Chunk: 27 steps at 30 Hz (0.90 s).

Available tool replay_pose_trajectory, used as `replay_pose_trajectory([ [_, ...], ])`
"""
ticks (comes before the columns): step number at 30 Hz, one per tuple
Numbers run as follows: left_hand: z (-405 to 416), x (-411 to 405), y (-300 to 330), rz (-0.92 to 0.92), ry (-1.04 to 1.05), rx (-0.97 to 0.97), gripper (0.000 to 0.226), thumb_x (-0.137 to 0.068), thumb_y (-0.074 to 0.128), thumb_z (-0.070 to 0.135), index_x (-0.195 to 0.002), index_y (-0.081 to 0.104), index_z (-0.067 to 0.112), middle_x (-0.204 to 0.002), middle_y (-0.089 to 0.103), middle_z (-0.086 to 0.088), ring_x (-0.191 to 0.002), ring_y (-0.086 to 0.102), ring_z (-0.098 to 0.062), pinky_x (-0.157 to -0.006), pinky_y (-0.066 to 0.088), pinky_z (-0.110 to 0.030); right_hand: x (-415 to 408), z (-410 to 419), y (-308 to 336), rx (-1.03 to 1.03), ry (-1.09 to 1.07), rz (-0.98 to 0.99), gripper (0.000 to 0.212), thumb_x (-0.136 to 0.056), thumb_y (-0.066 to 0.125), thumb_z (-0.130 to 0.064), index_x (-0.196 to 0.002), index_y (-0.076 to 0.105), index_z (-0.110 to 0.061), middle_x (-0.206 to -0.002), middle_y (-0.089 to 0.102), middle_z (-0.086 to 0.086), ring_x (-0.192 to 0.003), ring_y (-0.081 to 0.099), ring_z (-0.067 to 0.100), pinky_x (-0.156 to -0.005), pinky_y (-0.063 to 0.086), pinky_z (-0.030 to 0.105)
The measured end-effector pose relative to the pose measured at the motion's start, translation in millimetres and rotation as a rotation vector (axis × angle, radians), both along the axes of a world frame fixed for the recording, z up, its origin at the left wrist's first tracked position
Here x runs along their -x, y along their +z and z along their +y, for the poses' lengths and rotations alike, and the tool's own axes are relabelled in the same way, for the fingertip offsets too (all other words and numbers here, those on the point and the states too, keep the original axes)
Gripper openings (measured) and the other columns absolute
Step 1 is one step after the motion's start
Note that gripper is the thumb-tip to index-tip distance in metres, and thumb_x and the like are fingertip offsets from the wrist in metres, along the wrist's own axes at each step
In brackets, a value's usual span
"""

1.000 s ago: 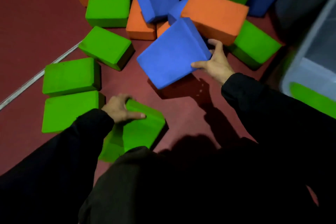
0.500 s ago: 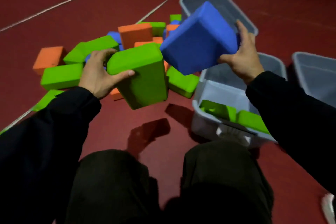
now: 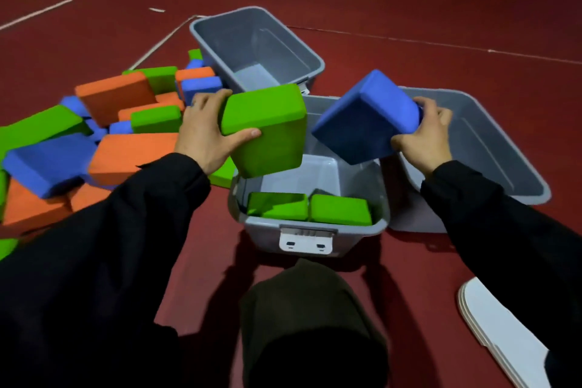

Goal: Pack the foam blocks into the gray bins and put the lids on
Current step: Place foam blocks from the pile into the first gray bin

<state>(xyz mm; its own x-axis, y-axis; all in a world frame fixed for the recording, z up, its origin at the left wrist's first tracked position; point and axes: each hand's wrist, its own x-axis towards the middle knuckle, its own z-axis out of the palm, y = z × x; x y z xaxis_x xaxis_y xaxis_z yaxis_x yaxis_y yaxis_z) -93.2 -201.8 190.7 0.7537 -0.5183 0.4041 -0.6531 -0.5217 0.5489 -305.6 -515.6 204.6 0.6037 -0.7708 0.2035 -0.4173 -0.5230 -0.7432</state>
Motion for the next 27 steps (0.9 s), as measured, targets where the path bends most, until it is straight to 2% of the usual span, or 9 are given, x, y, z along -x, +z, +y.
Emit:
replay_pose_trajectory([
  [2, -22, 1, -12, 0.030, -0.002, -0.031, 0.095, -0.069, 0.067, 0.076, -0.141, 0.051, 0.016, -0.130, 0.053, -0.019, -0.120, 0.051, -0.040, -0.107, 0.041, -0.049, 1, -13, -6, -0.045, -0.073, -0.034, 0.072, -0.074, 0.068, 0.004, -0.139, 0.046, -0.017, -0.136, 0.030, 0.010, -0.103, 0.042, 0.018, -0.086, 0.038, 0.018],
  [4, -39, 2, -25, 0.060, -0.014, -0.075, 0.089, -0.073, 0.077, 0.064, -0.142, 0.049, 0.014, -0.131, 0.051, -0.021, -0.120, 0.051, -0.042, -0.107, 0.039, -0.048, 0, -23, -11, -0.066, -0.120, -0.063, 0.073, -0.073, 0.069, 0.003, -0.139, 0.046, -0.016, -0.134, 0.030, 0.009, -0.101, 0.042, 0.018, -0.083, 0.036, 0.014],
  [10, -72, 1, -63, 0.126, -0.028, -0.283, 0.083, -0.076, 0.081, 0.054, -0.140, 0.049, 0.012, -0.133, 0.050, -0.026, -0.117, 0.050, -0.047, -0.104, 0.037, -0.048, -6, -34, -35, 0.032, -0.008, 0.055, 0.073, -0.070, 0.069, 0.001, -0.138, 0.048, -0.018, -0.132, 0.032, 0.010, -0.102, 0.049, 0.022, -0.107, 0.045, 0.037],
  [15, -72, -7, -97, 0.159, -0.105, -0.450, 0.083, -0.079, 0.082, 0.046, -0.142, 0.046, 0.006, -0.136, 0.047, -0.027, -0.120, 0.049, -0.049, -0.105, 0.039, -0.051, -26, -28, -58, 0.095, 0.091, 0.215, 0.071, -0.071, 0.062, 0.000, -0.137, 0.049, -0.023, -0.131, 0.035, 0.011, -0.101, 0.057, 0.034, -0.100, 0.047, 0.034],
  [18, -68, -16, -114, 0.077, -0.163, -0.663, 0.075, -0.083, 0.077, 0.050, -0.132, 0.046, 0.003, -0.141, 0.044, -0.022, -0.120, 0.052, -0.046, -0.100, 0.043, -0.051, -34, -31, -68, 0.165, 0.203, 0.350, 0.074, -0.068, 0.058, -0.002, -0.137, 0.045, -0.026, -0.132, 0.039, 0.010, -0.108, 0.055, 0.039, -0.095, 0.052, 0.048],
  [22, -67, -26, -130, -0.102, -0.188, -0.838, 0.071, -0.084, 0.067, 0.063, -0.125, 0.048, 0.008, -0.131, 0.054, -0.018, -0.112, 0.058, -0.042, -0.093, 0.048, -0.049, -42, -31, -79, 0.307, 0.416, 0.550, 0.078, -0.067, 0.060, -0.008, -0.141, 0.039, -0.026, -0.135, 0.042, 0.011, -0.107, 0.056, 0.042, -0.092, 0.053, 0.051],
  [24, -68, -30, -138, -0.171, -0.231, -0.888, 0.075, -0.086, 0.060, 0.066, -0.140, 0.044, 0.016, -0.136, 0.053, -0.016, -0.114, 0.057, -0.040, -0.097, 0.047, -0.048, -47, -29, -89, 0.352, 0.473, 0.622, 0.076, -0.069, 0.062, -0.011, -0.140, 0.038, -0.026, -0.133, 0.044, 0.012, -0.102, 0.058, 0.042, -0.085, 0.055, 0.052],
  [25, -69, -30, -142, -0.209, -0.252, -0.921, 0.076, -0.089, 0.056, 0.065, -0.150, 0.036, 0.024, -0.141, 0.050, -0.014, -0.115, 0.057, -0.040, -0.099, 0.045, -0.046, -49, -27, -92, 0.359, 0.477, 0.644, 0.075, -0.069, 0.062, -0.012, -0.138, 0.038, -0.025, -0.131, 0.045, 0.012, -0.099, 0.059, 0.042, -0.082, 0.055, 0.052],
  [27, -71, -28, -152, -0.260, -0.267, -0.971, 0.072, -0.095, 0.049, 0.061, -0.157, 0.019, 0.041, -0.149, 0.044, -0.013, -0.119, 0.057, -0.038, -0.104, 0.035, -0.045, -52, -28, -99, 0.375, 0.467, 0.686, 0.073, -0.069, 0.062, -0.015, -0.138, 0.038, -0.023, -0.127, 0.048, 0.014, -0.098, 0.059, 0.043, -0.085, 0.054, 0.051],
])
